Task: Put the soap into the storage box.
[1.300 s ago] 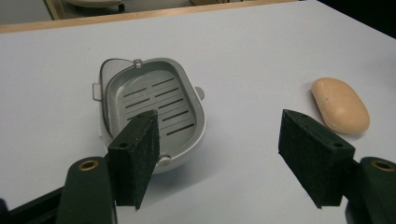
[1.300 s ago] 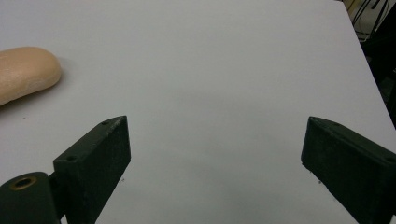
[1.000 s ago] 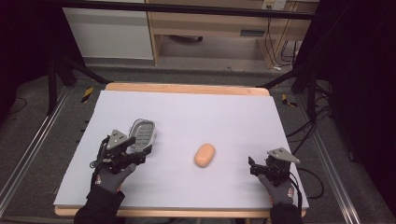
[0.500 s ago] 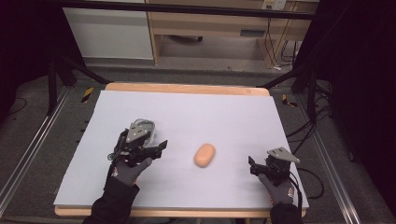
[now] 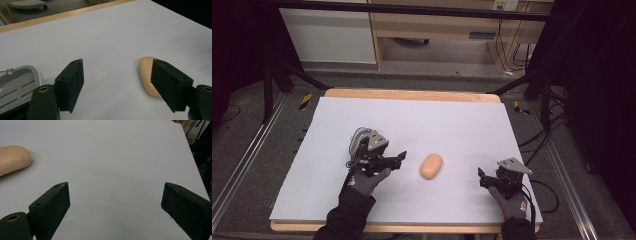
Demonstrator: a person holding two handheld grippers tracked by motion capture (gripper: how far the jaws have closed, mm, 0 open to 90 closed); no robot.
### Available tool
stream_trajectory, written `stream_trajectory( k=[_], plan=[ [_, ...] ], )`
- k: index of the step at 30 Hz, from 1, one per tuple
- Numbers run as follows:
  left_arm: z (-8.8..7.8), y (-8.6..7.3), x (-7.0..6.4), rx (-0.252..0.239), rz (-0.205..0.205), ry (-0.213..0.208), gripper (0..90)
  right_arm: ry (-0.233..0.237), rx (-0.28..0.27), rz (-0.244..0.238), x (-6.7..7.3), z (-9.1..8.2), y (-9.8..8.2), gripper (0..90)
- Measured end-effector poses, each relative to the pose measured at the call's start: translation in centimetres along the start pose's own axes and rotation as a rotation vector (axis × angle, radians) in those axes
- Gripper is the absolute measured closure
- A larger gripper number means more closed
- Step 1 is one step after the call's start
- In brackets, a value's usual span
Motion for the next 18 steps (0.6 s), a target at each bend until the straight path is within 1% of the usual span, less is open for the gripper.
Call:
stream_trajectory(
  k=[4,8,9,11,15,16,17,18],
  plan=[
    [0.7,0.1,-0.6,-0.002,-0.002,-0.018,26.3,0.004,0.003,0.0,0.1,0.0,0.0,8.4],
    [1.1,0.2,-1.0,0.007,-0.003,-0.03,26.1,0.004,0.003,0.0,0.1,0.0,0.0,8.4],
    [1.4,0.2,-1.4,0.009,-0.005,-0.037,26.1,0.003,0.004,-0.001,0.1,0.0,0.0,8.4],
    [1.7,0.1,-1.6,0.016,0.003,-0.038,26.0,0.002,0.004,-0.002,0.1,0.0,0.0,8.4],
    [2.1,0.2,-2.1,0.021,0.003,-0.046,26.0,0.003,0.005,-0.004,0.1,0.0,0.0,8.4],
    [2.2,0.2,-2.3,0.023,0.006,-0.049,26.0,0.002,0.005,-0.005,0.1,0.0,0.0,8.4],
    [2.4,0.2,-2.6,0.033,0.019,-0.049,26.0,0.003,0.004,-0.006,0.1,0.0,0.0,8.4],
    [2.6,0.3,-2.8,0.03,0.017,-0.051,26.0,0.003,0.003,-0.006,0.1,-0.1,0.0,8.4]
  ],
)
Point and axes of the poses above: each handheld gripper's, and its own axes: z roughly forward along the jaws, y roughly out of its top, x roughly to its left, the point moved 4 cm from there along z, roughly forward along the jaws, and after that the axes turned 5 degrees about y, right-handed, at the moved point
